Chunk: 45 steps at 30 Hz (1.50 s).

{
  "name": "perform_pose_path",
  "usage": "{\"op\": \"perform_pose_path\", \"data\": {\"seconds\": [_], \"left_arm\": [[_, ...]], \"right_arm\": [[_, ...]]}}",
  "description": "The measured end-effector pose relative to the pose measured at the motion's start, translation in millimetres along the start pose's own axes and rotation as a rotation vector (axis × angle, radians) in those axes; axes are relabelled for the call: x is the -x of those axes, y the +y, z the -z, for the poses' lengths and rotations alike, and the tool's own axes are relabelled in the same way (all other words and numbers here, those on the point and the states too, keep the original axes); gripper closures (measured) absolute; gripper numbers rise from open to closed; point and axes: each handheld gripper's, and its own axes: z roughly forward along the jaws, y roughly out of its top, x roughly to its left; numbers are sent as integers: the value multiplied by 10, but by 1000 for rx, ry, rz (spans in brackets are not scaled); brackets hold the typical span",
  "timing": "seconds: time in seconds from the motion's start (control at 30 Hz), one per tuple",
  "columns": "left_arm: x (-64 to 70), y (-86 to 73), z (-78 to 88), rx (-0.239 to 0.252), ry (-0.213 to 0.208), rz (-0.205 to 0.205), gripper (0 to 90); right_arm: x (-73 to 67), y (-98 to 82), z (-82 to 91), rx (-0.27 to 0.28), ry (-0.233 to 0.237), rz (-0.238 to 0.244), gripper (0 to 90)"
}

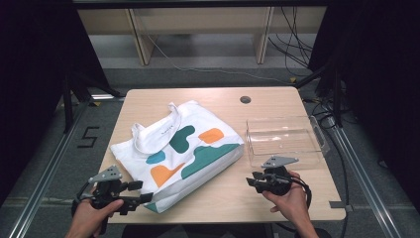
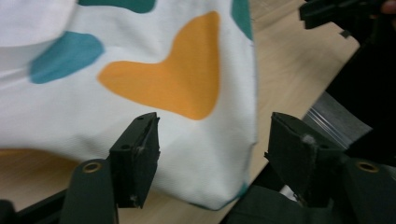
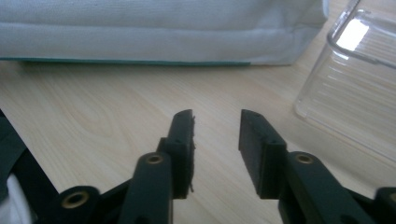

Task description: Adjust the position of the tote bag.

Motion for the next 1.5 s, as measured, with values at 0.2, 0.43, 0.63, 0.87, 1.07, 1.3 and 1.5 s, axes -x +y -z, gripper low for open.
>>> {"op": "perform_pose_path", "data": {"seconds": [0.2,0.43,0.63,0.87,1.07,1.3,1.5], "left_arm": [[81,6,-189,-116,14,-96,614],[107,-56,-301,-184,41,-222,830],[174,-61,-349,-209,27,-270,839],[274,-15,-550,-221,-13,-268,835],[304,131,-883,-278,-6,-315,818],[348,260,-1217,-319,-13,-341,823],[475,370,-1495,-300,5,-350,814]], "right_arm": [[-122,79,-126,-10,7,58,851],[-344,354,-590,-88,2,139,892],[-395,553,-928,-123,-13,171,900],[-369,819,-1275,-139,-49,206,900],[-268,1059,-1571,-78,-57,153,900],[-213,1119,-1181,-21,-30,111,880],[-320,1080,-771,-8,-12,163,860]]}}
